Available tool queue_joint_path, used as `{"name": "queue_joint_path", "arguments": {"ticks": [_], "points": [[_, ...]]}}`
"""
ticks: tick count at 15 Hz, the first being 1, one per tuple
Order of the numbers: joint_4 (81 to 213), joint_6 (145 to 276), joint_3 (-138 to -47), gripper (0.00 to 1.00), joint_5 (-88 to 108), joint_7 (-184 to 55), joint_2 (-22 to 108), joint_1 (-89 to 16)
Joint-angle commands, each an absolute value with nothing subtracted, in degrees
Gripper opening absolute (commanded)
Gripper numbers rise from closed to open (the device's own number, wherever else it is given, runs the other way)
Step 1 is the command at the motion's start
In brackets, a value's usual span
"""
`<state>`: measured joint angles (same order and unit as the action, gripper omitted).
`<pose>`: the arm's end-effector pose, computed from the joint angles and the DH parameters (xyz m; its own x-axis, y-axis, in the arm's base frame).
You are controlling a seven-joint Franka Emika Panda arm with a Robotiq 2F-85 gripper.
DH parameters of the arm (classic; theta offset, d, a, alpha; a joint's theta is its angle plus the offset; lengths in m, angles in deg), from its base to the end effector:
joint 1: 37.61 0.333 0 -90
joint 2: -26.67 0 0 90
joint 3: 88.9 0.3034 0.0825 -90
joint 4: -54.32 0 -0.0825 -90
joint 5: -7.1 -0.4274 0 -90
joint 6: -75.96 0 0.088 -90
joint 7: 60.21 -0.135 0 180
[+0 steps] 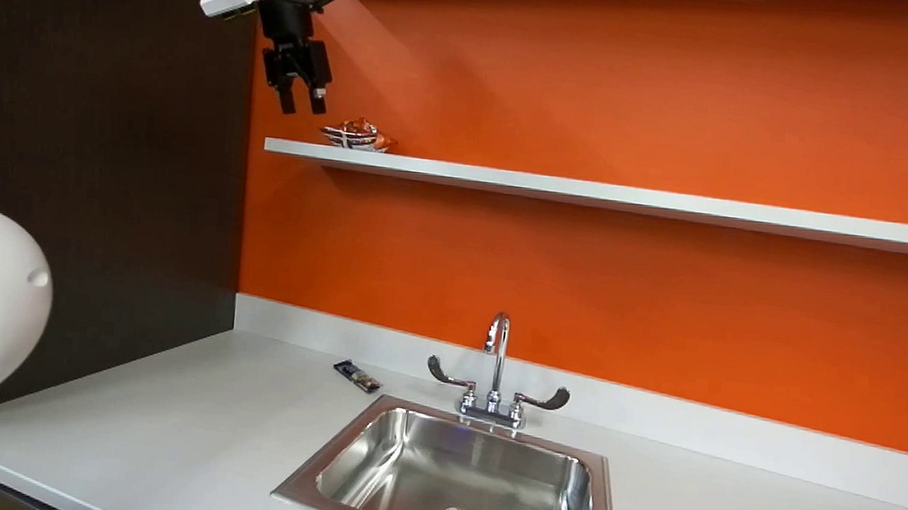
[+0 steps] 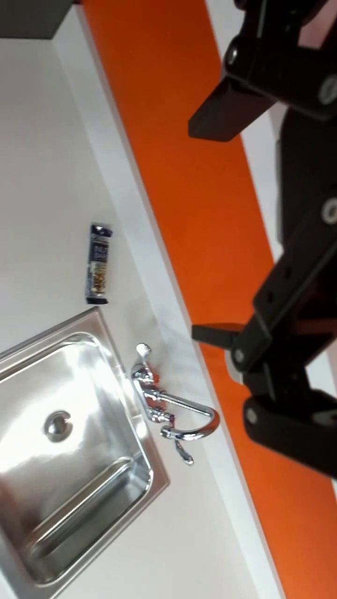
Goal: Put the packet on the shelf
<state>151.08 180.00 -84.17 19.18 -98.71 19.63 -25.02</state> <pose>0.5697 0.1563 0.6222 0.8917 -0.3150 0.3251 -0.3400 -0.9402 0.0215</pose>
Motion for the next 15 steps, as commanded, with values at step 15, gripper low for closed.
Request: {"name": "queue_joint_path", "arguments": {"ticks": [15], "points": [[185.0, 180.3, -83.4, 1.0, 7.8, -65.7, 5.2, -28.4]]}}
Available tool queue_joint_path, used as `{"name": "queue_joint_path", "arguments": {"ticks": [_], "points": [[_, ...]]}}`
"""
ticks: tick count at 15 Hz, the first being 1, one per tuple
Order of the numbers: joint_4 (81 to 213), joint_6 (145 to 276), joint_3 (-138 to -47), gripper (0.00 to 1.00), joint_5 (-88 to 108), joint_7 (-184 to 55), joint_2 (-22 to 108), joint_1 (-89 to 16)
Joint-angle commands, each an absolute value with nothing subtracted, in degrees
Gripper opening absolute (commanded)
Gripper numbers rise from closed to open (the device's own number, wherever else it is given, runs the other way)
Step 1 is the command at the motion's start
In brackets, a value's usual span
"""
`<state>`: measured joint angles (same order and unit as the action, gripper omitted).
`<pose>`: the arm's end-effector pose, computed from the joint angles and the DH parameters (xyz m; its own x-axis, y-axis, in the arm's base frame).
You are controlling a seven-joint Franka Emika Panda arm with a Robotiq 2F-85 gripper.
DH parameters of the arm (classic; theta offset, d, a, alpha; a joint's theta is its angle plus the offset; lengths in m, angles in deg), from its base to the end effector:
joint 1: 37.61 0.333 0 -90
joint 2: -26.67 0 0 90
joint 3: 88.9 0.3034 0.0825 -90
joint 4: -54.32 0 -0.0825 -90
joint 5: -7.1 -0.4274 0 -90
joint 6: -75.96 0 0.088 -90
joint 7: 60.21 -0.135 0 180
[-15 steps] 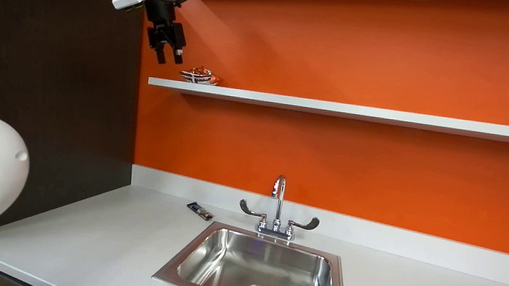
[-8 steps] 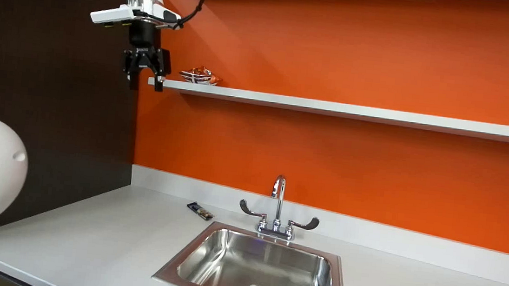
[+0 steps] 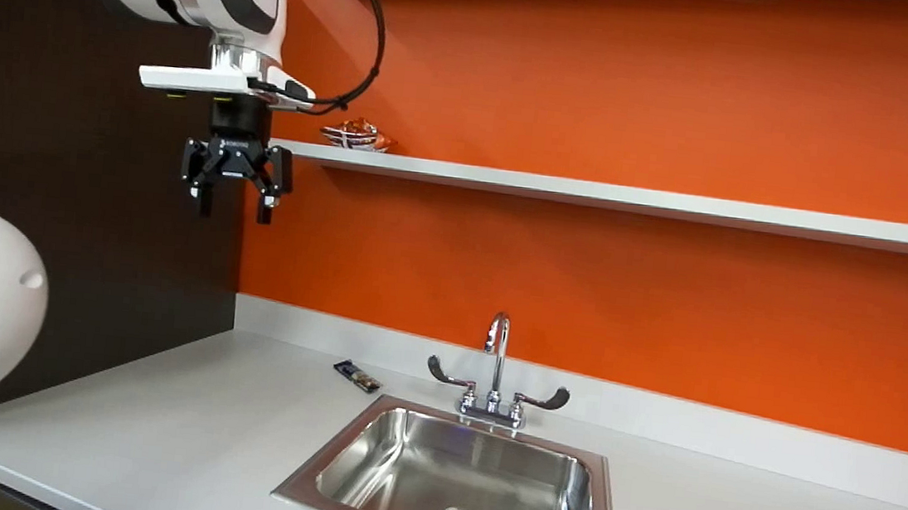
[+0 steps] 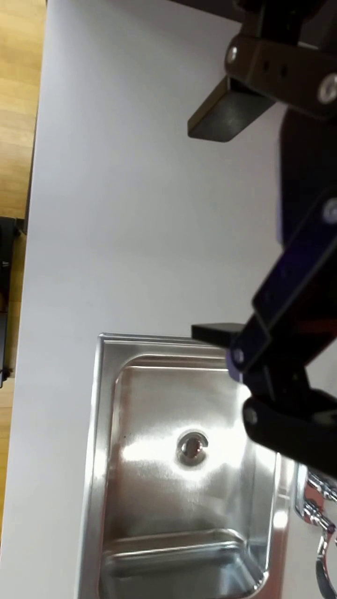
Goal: Put the packet on the shelf
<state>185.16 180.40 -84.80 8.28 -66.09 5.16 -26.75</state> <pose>0.4568 0.1202 0.4395 0.9846 0.1550 -0.0811 0.1597 -0.9857 0.0542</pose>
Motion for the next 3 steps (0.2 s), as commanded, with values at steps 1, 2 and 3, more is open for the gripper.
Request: {"name": "queue_joint_path", "arguments": {"ticks": [1, 2, 3], "points": [[186.2, 180.5, -83.5, 1.0, 7.7, -65.2, 4.7, -28.4], [187.0, 180.8, -83.6, 1.0, 7.6, -65.0, 4.4, -28.5], [187.4, 181.0, -83.6, 1.0, 7.6, -64.9, 4.1, -28.5]]}}
